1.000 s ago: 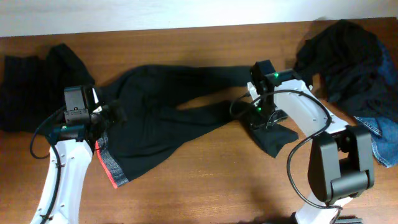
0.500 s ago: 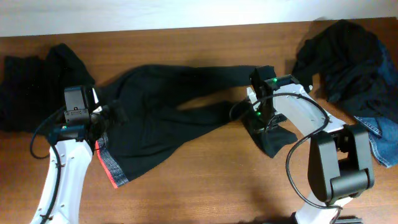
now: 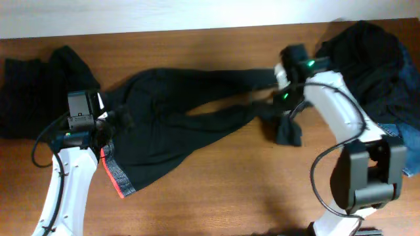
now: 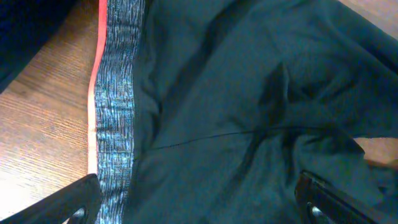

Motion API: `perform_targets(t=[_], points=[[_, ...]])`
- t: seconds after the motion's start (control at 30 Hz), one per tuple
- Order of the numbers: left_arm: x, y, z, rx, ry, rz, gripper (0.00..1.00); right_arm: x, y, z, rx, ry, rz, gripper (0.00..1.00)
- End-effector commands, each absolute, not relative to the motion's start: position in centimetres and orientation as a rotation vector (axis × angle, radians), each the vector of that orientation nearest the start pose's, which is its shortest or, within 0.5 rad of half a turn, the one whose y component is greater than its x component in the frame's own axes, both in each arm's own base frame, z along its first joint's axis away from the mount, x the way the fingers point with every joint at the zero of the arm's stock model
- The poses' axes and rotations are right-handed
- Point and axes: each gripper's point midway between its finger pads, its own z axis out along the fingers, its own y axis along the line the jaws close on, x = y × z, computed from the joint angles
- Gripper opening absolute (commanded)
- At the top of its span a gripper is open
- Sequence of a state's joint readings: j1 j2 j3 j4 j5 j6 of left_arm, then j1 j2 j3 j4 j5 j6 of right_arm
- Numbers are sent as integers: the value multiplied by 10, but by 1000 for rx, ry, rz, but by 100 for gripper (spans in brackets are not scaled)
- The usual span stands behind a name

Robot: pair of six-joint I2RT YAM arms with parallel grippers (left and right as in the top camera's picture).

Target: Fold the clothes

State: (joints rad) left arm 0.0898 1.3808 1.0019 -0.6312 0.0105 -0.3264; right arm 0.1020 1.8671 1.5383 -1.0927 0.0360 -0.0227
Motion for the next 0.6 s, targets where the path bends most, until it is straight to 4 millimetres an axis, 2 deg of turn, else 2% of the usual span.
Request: perform_targets(t=[0.0,0.1,0.2,0.27,0.3,0.33,0.4,0.47,0.57], points=[[349,32,135,-534,2510,-94,99,406,8,140,-52,2894,-44,4],[349,32,135,-530,2511,-93,99,404,-7,146,69,2898,-41,4],[349,32,135,-530,2511,-93,99,396,-10,141,144,2936,33,4],[349,32,135,-530,2512,-93,99,392,-9,139,158,2952,82,23],[349,32,135,-530,2514,-93,99,391,-9,138,161,2958,92,50],[349,32,134,-531,2514,-92,99,390,-9,138,162,2961,91,62],[348,32,134,-531,2517,-92,99,389,-9,138,162,2964,90,79],[348,32,134,-531,2519,-91,99,389,-10,138,163,2963,85,92],[346,32,133,-533,2528,-90,99,389,-11,138,174,2963,86,93]])
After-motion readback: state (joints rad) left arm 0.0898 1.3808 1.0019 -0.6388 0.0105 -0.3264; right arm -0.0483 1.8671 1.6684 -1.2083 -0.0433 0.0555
